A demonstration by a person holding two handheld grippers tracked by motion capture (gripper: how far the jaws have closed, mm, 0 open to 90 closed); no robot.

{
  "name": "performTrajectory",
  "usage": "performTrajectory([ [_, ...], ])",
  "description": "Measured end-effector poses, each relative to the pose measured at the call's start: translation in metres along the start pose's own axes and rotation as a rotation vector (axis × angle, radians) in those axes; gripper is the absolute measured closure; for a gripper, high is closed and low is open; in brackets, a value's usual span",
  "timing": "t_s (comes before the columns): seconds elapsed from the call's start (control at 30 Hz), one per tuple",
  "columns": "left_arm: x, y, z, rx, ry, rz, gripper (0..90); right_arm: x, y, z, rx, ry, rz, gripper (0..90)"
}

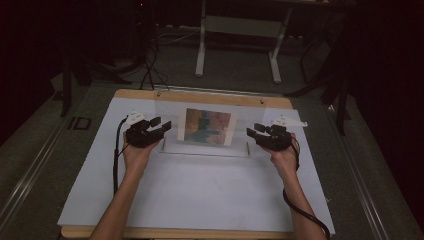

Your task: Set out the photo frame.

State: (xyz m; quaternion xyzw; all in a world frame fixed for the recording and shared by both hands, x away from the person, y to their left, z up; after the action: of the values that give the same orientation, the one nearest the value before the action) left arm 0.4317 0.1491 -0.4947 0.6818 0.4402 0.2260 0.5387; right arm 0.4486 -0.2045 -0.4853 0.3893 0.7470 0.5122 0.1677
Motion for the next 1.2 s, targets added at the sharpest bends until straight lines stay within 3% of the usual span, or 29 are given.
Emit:
performTrajectory([
  [1.2, -0.01, -0.011, -0.025, -0.003, -0.023, -0.005, 48.4, 0.017, -0.013, -0.015, -0.002, 0.043, -0.007, 56.8],
])
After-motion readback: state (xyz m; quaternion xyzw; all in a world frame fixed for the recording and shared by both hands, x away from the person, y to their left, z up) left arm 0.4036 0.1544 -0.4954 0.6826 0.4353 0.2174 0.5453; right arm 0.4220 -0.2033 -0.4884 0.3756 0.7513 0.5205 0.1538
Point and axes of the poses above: each handheld gripper's, and its own axes: z roughly forward along the jaws, y roughly out of its top, x roughly to its left, the point moved 7 cm from there along z, roughly forward along the jaws, and after that the axes turned 3 degrees about z, right-handed, at the moved point
